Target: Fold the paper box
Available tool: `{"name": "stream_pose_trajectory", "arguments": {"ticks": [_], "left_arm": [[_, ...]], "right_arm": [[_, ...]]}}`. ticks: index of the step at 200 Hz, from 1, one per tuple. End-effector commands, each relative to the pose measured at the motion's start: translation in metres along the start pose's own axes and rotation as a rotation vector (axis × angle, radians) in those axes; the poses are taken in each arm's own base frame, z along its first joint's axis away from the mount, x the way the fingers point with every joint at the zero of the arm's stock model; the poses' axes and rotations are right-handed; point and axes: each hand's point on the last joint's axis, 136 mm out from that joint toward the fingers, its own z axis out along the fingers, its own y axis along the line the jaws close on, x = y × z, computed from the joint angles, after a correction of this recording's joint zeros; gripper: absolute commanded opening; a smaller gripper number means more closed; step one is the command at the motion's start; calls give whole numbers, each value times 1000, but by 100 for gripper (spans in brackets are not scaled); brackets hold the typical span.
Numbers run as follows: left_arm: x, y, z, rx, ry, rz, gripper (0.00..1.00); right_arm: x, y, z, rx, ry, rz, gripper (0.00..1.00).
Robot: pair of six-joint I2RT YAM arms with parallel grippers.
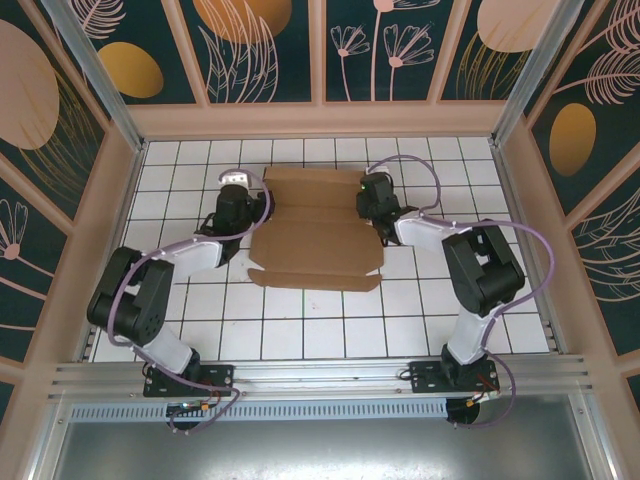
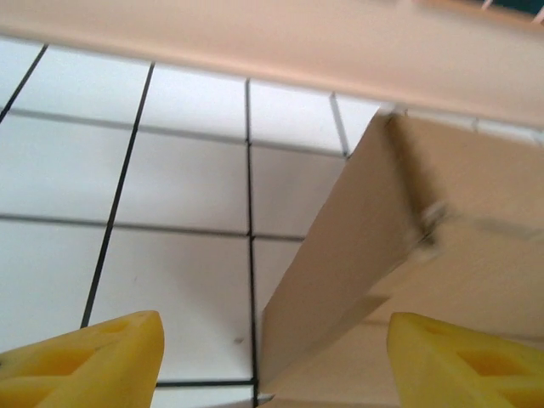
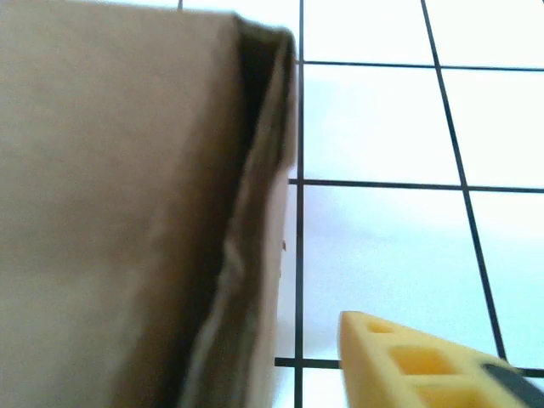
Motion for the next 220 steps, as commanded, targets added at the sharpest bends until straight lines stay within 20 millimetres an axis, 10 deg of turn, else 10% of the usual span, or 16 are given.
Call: {"name": "stream_pose_trajectory", "arguments": {"ticks": [1,30,70,133,220], "left_arm": [[-23,-24,-15,137,-76,-37,72],[-35,-41,-37,252,-129,-33,72],[-62,-71,-77,439,-232,11,69],[-92,-40,-30,350,-153,-138,69],[-50,-28,21,301,7,-210,65]], "right_arm": [[-19,8,-20,-68,-58,6,51],[-35,15,-43,-147,-138,13,78],[-44,18,-74,-237,-247,17,83],[-83,18,-130,-539,-409,171,91],[-75,0,-59,-398,-128,305,73]]}}
